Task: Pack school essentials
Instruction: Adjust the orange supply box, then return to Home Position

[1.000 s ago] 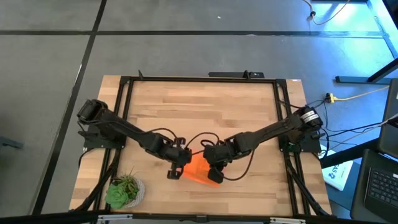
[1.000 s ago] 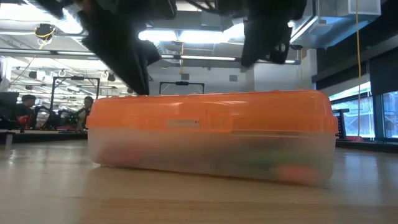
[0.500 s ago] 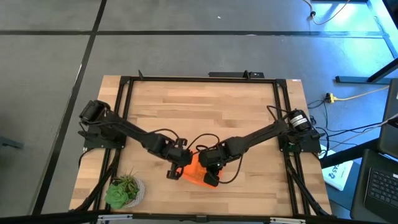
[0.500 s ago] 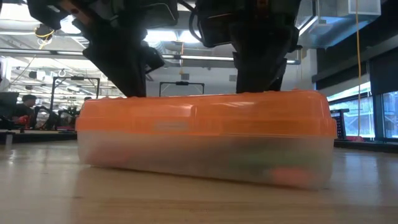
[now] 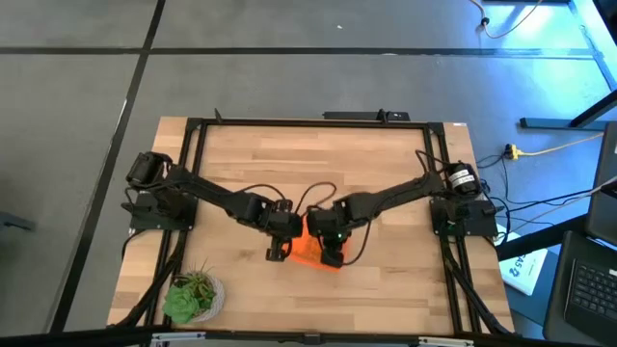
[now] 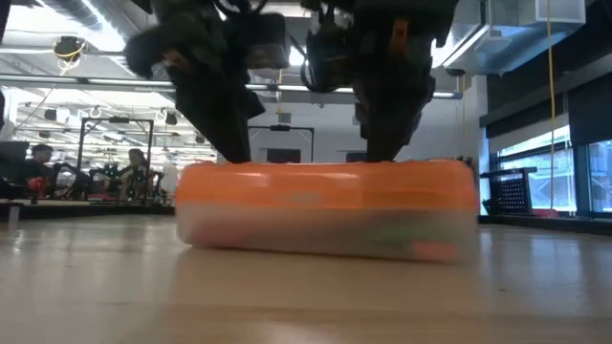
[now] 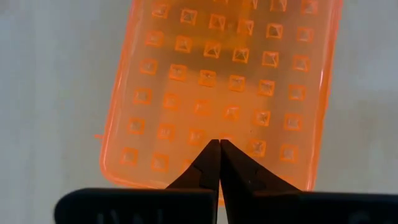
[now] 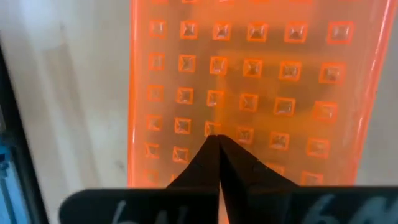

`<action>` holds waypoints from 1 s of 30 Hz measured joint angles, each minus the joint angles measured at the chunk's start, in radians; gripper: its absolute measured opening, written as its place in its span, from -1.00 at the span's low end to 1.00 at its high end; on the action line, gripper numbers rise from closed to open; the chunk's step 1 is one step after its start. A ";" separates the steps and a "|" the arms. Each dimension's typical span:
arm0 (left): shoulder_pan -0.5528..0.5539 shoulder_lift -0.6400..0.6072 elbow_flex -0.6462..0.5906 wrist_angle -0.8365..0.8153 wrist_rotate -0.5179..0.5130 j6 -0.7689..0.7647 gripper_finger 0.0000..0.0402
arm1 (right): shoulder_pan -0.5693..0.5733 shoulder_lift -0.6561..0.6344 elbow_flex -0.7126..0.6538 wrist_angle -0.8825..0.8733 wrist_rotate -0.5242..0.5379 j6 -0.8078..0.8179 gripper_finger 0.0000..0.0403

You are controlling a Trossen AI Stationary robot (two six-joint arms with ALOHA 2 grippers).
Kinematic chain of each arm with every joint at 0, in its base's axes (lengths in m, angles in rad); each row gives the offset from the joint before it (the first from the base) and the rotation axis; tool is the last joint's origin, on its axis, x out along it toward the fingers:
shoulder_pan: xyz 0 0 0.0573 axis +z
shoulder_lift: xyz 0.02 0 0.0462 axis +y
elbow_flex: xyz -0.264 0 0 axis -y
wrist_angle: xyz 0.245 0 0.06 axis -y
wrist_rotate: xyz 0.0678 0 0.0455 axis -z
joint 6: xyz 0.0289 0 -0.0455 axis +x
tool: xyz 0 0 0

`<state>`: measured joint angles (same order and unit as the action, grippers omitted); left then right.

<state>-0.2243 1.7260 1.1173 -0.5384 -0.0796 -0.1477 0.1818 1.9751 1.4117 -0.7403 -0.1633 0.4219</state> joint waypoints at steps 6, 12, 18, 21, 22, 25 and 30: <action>0.088 0.000 -0.001 -0.015 0.000 0.077 -1.00 | -0.095 -0.002 0.003 -0.046 0.004 -0.156 -0.99; 0.182 0.001 -0.002 -0.032 -0.001 0.165 -1.00 | -0.179 -0.003 0.003 -0.068 0.000 -0.277 -0.99; 0.260 0.001 -0.002 -0.033 0.050 0.244 -1.00 | -0.247 -0.003 0.003 -0.078 -0.004 -0.356 -0.99; 0.281 -0.012 -0.003 -0.033 0.067 0.257 -1.00 | -0.265 -0.021 0.000 -0.077 -0.001 -0.382 -1.00; 0.284 -0.021 -0.004 -0.034 0.067 0.259 -1.00 | -0.267 -0.038 0.002 -0.075 0.007 -0.388 -1.00; 0.289 -0.064 -0.008 -0.058 0.064 0.265 -1.00 | -0.272 -0.085 0.010 -0.080 0.071 -0.404 -1.00; 0.290 -0.180 -0.007 -0.108 0.027 0.266 -1.00 | -0.277 -0.210 0.028 -0.105 0.109 -0.399 -1.00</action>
<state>0.0654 1.5458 1.1103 -0.6468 -0.0524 0.1184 -0.0952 1.7650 1.4392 -0.8448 -0.0548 0.0230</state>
